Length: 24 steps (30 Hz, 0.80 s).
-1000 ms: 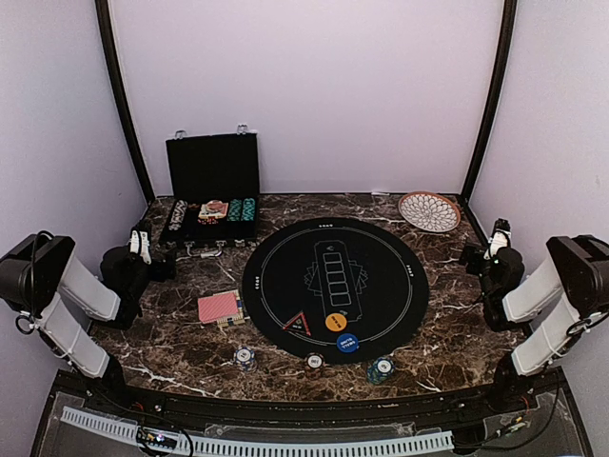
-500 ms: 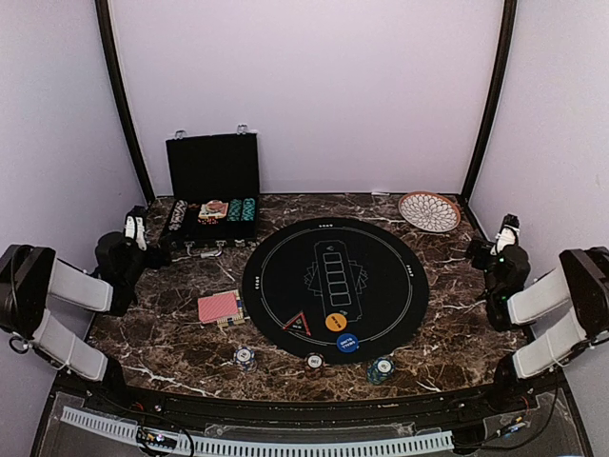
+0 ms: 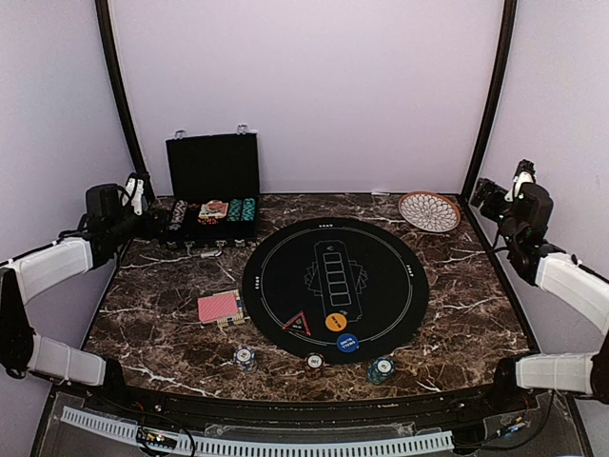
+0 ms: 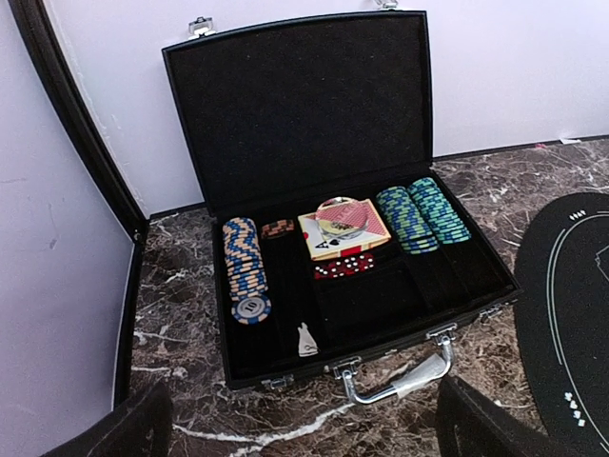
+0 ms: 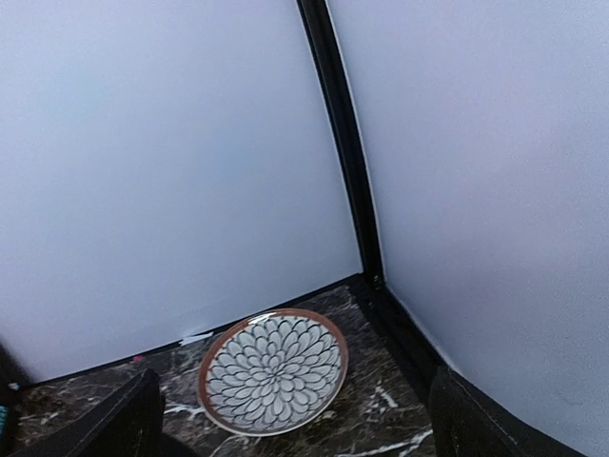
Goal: Distribute texas hold em gaming equipment
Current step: Move the all-in button to the poker table mat.
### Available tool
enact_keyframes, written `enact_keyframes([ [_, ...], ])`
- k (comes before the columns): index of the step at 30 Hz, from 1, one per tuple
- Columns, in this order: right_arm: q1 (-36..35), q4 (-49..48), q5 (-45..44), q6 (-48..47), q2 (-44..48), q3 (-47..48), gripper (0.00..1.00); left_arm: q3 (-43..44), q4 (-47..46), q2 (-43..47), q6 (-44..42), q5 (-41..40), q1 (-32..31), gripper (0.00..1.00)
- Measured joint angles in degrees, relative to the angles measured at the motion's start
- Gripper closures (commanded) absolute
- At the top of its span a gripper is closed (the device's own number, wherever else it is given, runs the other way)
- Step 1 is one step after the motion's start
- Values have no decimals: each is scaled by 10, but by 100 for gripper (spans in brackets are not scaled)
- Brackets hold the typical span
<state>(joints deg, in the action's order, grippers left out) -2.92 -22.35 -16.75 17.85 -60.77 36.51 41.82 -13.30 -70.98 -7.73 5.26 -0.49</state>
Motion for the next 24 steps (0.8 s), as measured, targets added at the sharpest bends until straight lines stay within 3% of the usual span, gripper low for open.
enact_keyframes([
  [7,-19,80,134,80,12,12,2,97,192,20,-12,49,0,1],
  [18,-335,256,100,57,-140,162,2,181,362,5,-38,77,0,1],
  [24,-483,327,81,36,-250,202,16,182,406,6,-49,90,0,2],
])
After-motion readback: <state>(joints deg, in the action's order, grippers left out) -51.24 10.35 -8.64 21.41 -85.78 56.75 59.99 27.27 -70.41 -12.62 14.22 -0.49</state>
